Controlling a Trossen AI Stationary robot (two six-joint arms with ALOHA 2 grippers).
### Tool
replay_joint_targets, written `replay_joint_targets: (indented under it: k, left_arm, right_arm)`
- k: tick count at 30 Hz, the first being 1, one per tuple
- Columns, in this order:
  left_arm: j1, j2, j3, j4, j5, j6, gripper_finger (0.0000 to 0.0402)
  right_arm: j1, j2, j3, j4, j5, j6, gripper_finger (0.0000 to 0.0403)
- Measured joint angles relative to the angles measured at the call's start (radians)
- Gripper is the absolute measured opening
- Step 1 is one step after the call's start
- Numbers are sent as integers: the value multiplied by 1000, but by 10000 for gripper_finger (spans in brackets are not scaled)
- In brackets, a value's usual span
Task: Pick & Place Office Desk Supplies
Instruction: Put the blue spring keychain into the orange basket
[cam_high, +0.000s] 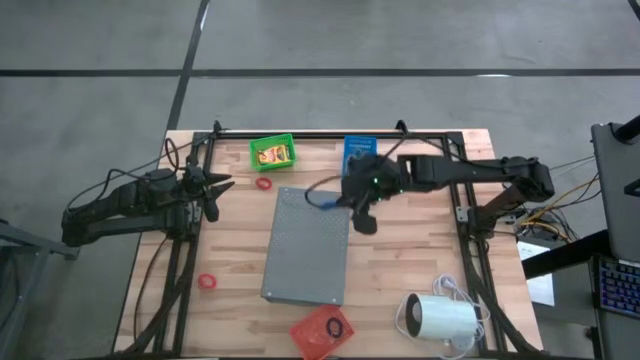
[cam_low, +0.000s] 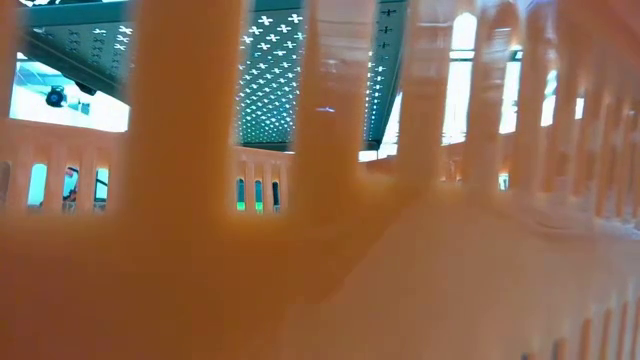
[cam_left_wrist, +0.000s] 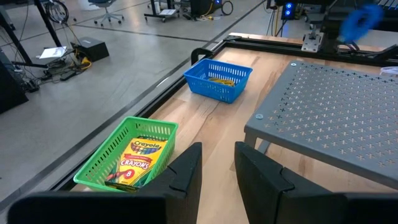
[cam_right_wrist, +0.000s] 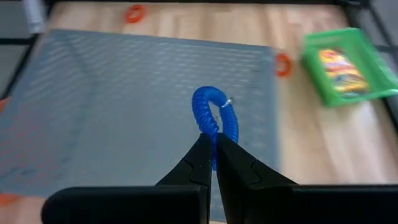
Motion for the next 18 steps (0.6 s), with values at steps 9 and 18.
replay_joint_targets:
  k: [9, 18]
  left_arm:
    - [0, 0, 0, 0, 0, 0, 98]
    - [0, 0, 0, 0, 0, 0, 98]
  right_arm:
    - [168, 1, -30, 124, -7, -21, 8]
    - [336, 1, -72, 250, 51, 13, 8]
